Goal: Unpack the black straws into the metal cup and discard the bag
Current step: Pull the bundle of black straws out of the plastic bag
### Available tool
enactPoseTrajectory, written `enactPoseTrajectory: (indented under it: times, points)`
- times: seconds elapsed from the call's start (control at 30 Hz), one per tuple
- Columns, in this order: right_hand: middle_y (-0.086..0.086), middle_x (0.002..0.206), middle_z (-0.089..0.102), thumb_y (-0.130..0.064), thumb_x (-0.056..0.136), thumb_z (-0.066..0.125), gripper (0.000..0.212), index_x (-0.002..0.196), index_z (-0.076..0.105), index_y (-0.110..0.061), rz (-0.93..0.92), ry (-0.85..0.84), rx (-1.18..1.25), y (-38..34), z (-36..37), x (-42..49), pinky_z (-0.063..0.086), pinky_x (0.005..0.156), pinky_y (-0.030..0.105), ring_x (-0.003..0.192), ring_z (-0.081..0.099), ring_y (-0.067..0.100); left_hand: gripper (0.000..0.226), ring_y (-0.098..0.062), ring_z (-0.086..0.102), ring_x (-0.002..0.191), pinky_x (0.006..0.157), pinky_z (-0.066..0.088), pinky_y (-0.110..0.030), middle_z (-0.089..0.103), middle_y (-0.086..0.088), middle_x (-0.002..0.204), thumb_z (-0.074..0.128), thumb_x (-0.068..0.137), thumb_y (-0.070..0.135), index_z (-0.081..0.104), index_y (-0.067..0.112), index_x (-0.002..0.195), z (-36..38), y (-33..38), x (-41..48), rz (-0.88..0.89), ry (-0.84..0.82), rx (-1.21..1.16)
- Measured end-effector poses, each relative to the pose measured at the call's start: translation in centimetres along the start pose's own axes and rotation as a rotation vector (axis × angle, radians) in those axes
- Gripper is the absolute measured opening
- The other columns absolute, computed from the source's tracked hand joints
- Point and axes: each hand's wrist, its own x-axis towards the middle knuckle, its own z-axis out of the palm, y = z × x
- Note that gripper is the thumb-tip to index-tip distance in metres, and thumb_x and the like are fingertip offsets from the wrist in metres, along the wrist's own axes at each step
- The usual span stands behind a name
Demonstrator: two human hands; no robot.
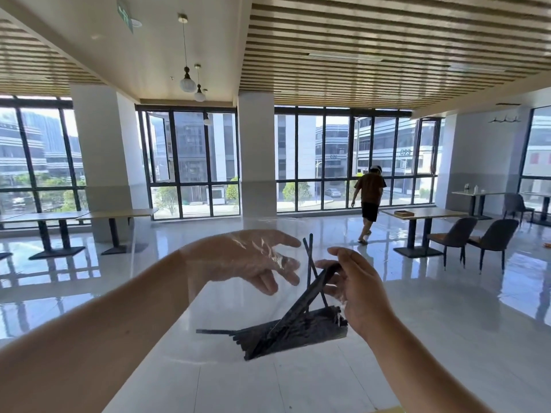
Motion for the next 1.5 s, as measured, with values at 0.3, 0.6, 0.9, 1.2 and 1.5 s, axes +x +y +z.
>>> enactPoseTrajectory:
  times: [0.3,0.6,0.9,1.2,1.5]
  points:
    - [0.010,0.086,0.082,-0.022,0.112,0.052,0.025,0.106,0.075,-0.014,-0.014,-0.031,-0.011,-0.3,0.8,-0.6,0.058,0.057,0.032,0.064,0.074,0.019,0.009,-0.014,0.074,0.067,0.063,0.060,-0.025,0.079,-0.003,0.083,0.070,0.101,0.020,0.072,0.012,0.105,4.2,-0.6,3.3,0.008,0.373,-0.001]
    - [0.015,0.094,0.083,-0.022,0.111,0.055,0.020,0.108,0.074,-0.015,0.009,0.081,0.068,-0.9,-1.8,0.2,0.053,0.060,0.032,0.065,0.072,0.019,0.017,-0.031,0.079,0.098,0.080,0.064,-0.032,0.081,-0.020,0.106,0.067,0.101,0.010,0.071,0.000,0.114,3.3,-2.9,-0.7,0.039,0.521,-0.269]
    - [0.015,0.096,0.083,-0.025,0.112,0.053,0.024,0.110,0.074,-0.016,0.024,0.126,0.121,-1.0,-3.5,1.1,0.063,0.061,0.035,0.069,0.076,0.020,0.017,-0.034,0.077,0.099,0.085,0.065,-0.039,0.076,-0.026,0.119,0.066,0.096,0.005,0.071,0.000,0.112,2.3,-5.8,-4.2,0.130,0.498,-0.461]
    - [0.020,0.099,0.083,-0.024,0.112,0.053,0.026,0.104,0.076,-0.016,0.051,0.116,0.120,-0.2,-1.9,0.5,0.061,0.055,0.034,0.069,0.078,0.022,0.020,-0.002,0.074,0.096,0.084,0.060,-0.030,0.078,0.022,0.107,0.070,0.094,0.044,0.068,0.044,0.114,3.7,-6.4,-2.9,-0.089,0.394,0.503]
    - [0.018,0.099,0.083,-0.025,0.111,0.055,0.024,0.113,0.074,-0.012,0.058,0.078,0.105,0.0,0.8,-0.3,0.062,0.055,0.033,0.070,0.077,0.022,0.014,0.008,0.064,0.080,0.066,0.046,-0.015,0.070,0.024,0.090,0.070,0.093,0.049,0.076,0.045,0.105,5.0,-4.3,1.6,-0.046,0.401,0.879]
